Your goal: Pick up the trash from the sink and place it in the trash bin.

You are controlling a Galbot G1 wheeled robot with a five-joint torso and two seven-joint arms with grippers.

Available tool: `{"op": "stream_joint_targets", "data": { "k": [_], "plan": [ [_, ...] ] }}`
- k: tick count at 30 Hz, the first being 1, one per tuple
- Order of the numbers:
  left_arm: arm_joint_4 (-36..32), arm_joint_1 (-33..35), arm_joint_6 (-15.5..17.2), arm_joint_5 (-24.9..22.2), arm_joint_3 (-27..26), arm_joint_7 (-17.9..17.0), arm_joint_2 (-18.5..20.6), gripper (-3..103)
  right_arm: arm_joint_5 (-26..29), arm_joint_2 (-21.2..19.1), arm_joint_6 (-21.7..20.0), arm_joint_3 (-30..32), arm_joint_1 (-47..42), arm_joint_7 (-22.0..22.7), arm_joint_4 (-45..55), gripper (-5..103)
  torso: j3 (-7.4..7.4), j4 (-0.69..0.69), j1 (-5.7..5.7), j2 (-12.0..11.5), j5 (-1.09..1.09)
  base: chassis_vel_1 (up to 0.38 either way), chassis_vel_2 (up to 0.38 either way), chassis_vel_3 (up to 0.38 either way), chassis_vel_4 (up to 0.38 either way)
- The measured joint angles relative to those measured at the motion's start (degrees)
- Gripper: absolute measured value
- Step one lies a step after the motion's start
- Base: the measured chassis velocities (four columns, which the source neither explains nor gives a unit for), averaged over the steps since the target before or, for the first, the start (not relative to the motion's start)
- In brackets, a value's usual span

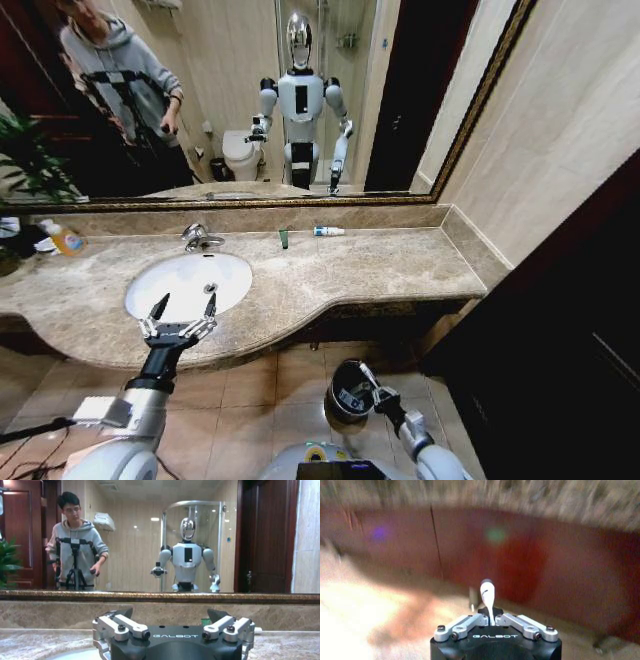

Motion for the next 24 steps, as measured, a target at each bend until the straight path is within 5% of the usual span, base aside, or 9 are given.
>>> {"op": "stream_joint_targets", "data": {
  "k": [15, 24],
  "plan": [
    [0.0, 0.0, 0.0, 0.0, 0.0, 0.0, 0.0, 100, -7.5, 11.8, 1.5, 0.3, 18.5, -2.2, -32.1, 2, 0.0, 0.0, 0.0, 0.0, -0.04, 0.0, 0.0, 0.0, 0.0],
    [0.0, 0.0, 0.0, 0.0, 0.0, 0.0, 0.0, 100, -7.5, 14.4, 4.1, 1.4, 23.5, -2.4, -43.5, 2, 0.0, 0.0, 0.0, 0.0, 0.0, 0.0, 0.0, 0.0, 0.0]
  ]
}}
